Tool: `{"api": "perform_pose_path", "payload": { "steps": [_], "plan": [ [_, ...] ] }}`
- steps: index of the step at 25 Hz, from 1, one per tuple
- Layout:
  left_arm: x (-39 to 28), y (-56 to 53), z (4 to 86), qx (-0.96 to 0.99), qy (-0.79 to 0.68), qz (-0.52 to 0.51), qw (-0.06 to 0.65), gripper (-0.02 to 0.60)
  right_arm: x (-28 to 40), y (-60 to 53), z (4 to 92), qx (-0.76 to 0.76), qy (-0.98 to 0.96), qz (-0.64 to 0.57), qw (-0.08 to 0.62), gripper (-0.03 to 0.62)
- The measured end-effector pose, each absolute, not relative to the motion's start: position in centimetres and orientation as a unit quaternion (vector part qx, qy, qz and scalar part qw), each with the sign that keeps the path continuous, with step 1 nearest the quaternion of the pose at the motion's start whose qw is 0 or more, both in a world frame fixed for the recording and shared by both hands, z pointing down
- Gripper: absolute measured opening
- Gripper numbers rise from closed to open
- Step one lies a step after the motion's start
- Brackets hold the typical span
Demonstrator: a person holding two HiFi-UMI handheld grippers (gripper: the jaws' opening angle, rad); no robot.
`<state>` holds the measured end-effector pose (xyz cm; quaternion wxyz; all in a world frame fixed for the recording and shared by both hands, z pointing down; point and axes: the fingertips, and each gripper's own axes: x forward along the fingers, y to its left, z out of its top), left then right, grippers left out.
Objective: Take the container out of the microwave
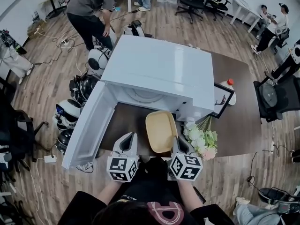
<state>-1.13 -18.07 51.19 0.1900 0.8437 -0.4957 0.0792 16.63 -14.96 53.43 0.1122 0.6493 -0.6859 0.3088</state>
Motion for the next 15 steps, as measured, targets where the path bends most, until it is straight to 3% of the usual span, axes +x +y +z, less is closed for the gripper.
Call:
{"api": "perform_pose_path", "payload": {
  "steps": [15],
  "plan": [
    [0.9,-18.2,51.2,0.855,-0.48,0.083,0.179,0.009,16.5,-15.2,54.3,0.644,-0.691,0.299,0.133,0.032]
  ]
}}
